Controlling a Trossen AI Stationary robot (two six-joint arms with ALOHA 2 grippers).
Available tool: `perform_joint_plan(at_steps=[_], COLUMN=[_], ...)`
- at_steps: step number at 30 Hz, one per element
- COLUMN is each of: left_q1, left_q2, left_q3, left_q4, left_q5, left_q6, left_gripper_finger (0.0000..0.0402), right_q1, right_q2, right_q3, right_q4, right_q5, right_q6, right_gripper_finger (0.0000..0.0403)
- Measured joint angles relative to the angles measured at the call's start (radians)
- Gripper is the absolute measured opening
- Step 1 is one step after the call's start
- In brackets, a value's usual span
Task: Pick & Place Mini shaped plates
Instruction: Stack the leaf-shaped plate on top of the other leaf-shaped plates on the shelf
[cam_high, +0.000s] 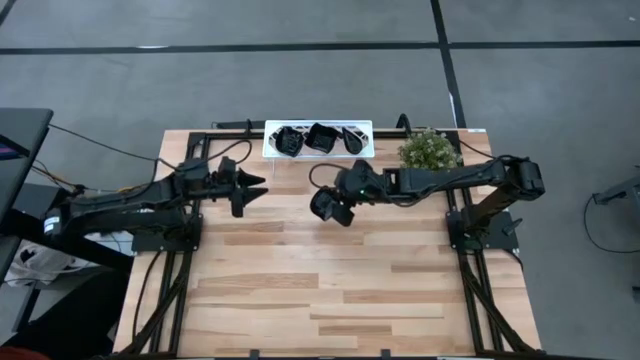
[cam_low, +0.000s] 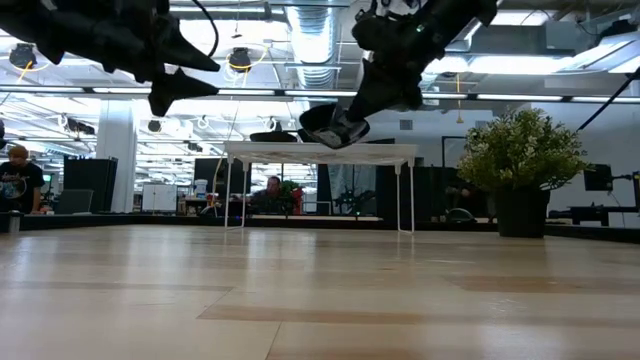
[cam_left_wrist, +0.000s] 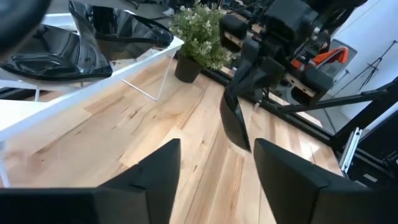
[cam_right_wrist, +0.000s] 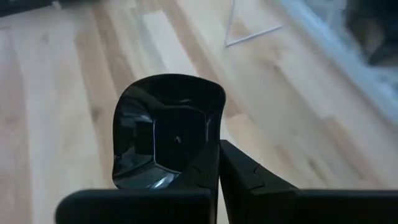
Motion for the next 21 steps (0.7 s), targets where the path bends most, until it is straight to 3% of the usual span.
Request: perform_joint_plan(at_steps=[9,21], left_q1=[-0.021,-0.103], left_q2=[0.052,0.106], left_q3=[0.000,0.000], left_q4=[0.040,0.143], left_q5=[-0.030,-0.208], left_q6=[0.002,0.012], left_gripper_finger=[0.0223,0.0207], right_q1=[0.001,0.037], right_q2=[0.000,0.005], right_q3=[0.008,0.032], right_q4=[0.069,0.139], right_q5=[0.086,0.262], right_q6=[-0.056,-0.197], right_gripper_finger=[0.0000,0.0000])
